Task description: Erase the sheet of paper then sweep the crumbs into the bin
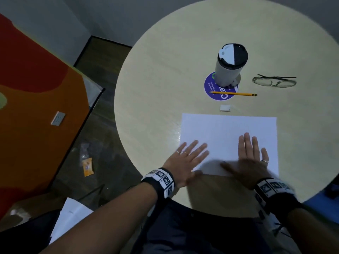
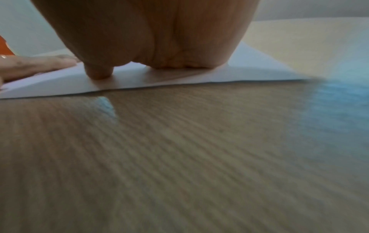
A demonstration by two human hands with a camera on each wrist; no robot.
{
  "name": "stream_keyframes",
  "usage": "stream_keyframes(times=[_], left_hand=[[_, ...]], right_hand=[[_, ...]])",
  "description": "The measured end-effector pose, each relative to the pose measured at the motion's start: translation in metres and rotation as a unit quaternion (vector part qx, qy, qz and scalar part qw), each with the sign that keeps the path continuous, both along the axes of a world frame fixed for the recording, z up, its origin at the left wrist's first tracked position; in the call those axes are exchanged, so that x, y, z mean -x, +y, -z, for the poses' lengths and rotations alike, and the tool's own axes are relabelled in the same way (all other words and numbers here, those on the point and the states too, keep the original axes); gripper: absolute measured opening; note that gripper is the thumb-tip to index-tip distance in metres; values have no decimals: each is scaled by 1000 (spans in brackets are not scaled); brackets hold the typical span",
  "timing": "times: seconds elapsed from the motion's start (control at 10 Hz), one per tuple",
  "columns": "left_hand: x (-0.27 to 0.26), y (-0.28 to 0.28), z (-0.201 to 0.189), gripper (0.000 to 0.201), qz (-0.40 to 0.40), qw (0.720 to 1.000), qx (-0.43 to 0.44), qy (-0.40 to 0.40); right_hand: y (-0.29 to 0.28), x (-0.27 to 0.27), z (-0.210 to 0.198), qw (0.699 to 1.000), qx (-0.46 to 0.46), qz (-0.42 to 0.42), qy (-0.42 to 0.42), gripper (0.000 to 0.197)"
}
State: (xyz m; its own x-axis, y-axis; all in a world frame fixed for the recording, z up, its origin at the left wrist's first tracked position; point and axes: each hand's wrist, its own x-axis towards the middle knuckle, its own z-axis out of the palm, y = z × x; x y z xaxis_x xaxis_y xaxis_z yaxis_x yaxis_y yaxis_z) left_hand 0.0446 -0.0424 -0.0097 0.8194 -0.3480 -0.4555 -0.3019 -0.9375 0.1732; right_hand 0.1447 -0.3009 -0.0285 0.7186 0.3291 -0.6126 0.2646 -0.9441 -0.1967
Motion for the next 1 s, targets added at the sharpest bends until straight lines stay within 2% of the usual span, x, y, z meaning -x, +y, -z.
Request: stream_keyframes(times=[0.1,0.2,0.3,0.4,0.5,0.6,0.7,0.8,0.9,1.0], left_hand=[[4,35,-1,87,-346,937,-45,24],[-3,30,-12,83,-305,952,7,-12],[-7,5,-11,76,-120,992,19,21],[-6,-2,-1,77,-110,992,-35,46],[-8,2,-1,78,-95,993,-36,53],[-12,4,-5,78,-92,992,-27,80],[-10,1,-6,79,-103,990,-23,95],[-17,-2,-14,84,-104,987,-22,119],[-24,-6,-26,97,-109,983,-18,146],[-62,7,-58,91,-134,989,5,68]], right_hand=[[0,0,1,1000,-6,-5,2,120],[0,1,0,1000,-9,-11,-21,110],[21,1,-8,1000,-8,-25,-12,96],[66,12,-17,987,-101,-109,-66,79],[70,2,-3,980,-82,-177,-40,78],[-2,-34,4,996,-18,28,-86,81],[-82,-48,-7,969,55,226,-81,84],[-92,-34,-24,985,43,130,-100,83],[-85,-4,-28,997,-20,6,-79,67],[-67,4,-43,977,-147,93,-120,21]])
